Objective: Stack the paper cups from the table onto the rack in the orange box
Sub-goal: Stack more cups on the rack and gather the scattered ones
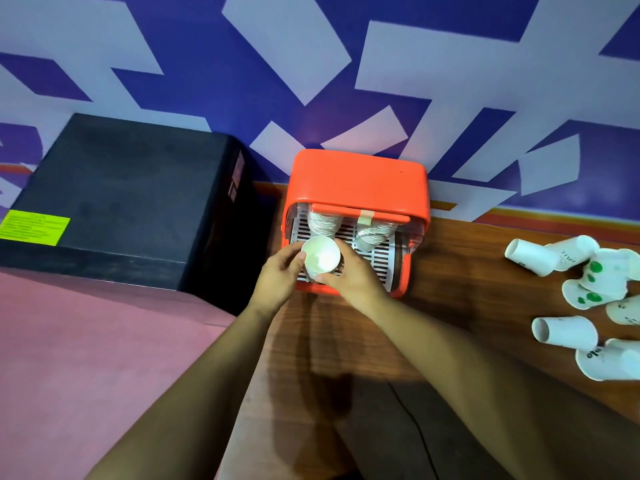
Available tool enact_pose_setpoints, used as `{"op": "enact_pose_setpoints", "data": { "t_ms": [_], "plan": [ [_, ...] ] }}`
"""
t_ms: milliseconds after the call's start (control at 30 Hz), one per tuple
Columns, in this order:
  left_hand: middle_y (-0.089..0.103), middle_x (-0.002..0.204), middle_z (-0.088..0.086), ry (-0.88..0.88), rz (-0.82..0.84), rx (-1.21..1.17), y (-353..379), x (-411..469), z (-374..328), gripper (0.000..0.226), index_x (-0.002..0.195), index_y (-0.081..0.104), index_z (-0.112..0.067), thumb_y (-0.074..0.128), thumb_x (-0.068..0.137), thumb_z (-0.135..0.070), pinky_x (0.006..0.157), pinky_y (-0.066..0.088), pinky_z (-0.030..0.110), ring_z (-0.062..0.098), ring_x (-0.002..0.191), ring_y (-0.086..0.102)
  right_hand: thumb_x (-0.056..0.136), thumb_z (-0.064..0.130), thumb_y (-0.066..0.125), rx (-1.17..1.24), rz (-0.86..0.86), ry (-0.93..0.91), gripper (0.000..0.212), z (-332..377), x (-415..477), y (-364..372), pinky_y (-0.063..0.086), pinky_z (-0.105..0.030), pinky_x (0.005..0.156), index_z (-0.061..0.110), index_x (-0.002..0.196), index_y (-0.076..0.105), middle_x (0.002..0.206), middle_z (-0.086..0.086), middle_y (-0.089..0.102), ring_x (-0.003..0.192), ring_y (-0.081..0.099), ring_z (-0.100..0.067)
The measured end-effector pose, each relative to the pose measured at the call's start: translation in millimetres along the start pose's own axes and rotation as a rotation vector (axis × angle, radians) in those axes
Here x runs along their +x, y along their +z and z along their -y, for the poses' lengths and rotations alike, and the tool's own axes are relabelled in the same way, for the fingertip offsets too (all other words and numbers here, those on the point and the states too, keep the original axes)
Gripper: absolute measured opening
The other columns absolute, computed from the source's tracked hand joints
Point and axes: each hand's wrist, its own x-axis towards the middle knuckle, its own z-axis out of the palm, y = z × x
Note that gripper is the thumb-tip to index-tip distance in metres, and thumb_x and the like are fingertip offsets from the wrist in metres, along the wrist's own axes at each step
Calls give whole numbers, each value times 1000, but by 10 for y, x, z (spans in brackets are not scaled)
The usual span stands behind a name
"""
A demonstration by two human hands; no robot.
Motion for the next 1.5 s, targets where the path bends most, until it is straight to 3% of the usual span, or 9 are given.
{"op": "enact_pose_setpoints", "data": {
  "t_ms": [100,200,333,533,733,967,1200,1333,1500],
  "plan": [
    [71,121,-7,6,-9,20,-1,3,0,30,130,65,-19,52,104,-27,95,51,20,4,112,65,71,21,85,20,-10,4,73,12,23,28,47,-19,83,25,135,50,117,5,63,102,60,-10],
    [68,123,-4,-31,-42,58,43,-3,-34,30,130,62,-17,50,105,-28,96,49,21,9,114,63,75,20,82,-19,0,-8,72,-35,-1,-22,39,-6,79,18,138,48,119,8,58,110,56,-9],
    [62,121,0,-63,-176,170,66,-253,-57,25,124,58,-14,53,101,-22,94,47,25,13,109,60,82,21,74,-174,26,17,69,-196,-193,-307,36,-27,106,8,142,43,141,-9,51,130,48,-23],
    [57,106,1,4,-76,470,462,-840,-4,17,111,61,-10,61,94,-11,77,44,11,4,83,57,82,24,71,-376,15,6,48,-807,-665,-1188,41,-29,99,8,126,58,124,-10,58,115,58,-26],
    [66,96,7,13,166,515,1643,-850,-309,12,95,63,-12,61,88,-21,81,53,40,22,86,64,88,32,66,-454,-60,161,49,-1576,-1173,-2280,42,-34,101,12,132,53,135,-7,50,121,52,-24],
    [61,109,8,73,448,514,3580,-806,-870,20,109,62,-9,66,91,-16,87,45,26,27,104,63,91,29,63,-451,-228,337,50,-2514,-1732,-3266,42,-38,104,11,136,49,140,-12,48,127,49,-29],
    [48,138,8,223,569,755,4949,-519,-954,71,143,44,-14,76,85,-38,107,42,39,27,129,48,90,29,64,-456,-285,375,52,-3153,-1858,-3617,43,-38,106,9,136,47,142,-11,44,129,47,-29],
    [42,150,11,237,653,977,5312,-389,-749,88,154,28,-17,76,84,-38,112,37,44,33,137,42,89,28,63,-445,-308,336,45,-3352,-1815,-3689,44,-38,101,10,129,51,135,-11,47,122,50,-29],
    [56,135,13,106,545,718,5087,-375,-531,75,145,38,-16,78,84,-32,93,44,36,33,123,54,91,27,59,-405,-305,221,45,-3313,-1643,-3755,42,-37,99,8,131,50,138,-12,46,123,49,-29]
  ]
}}
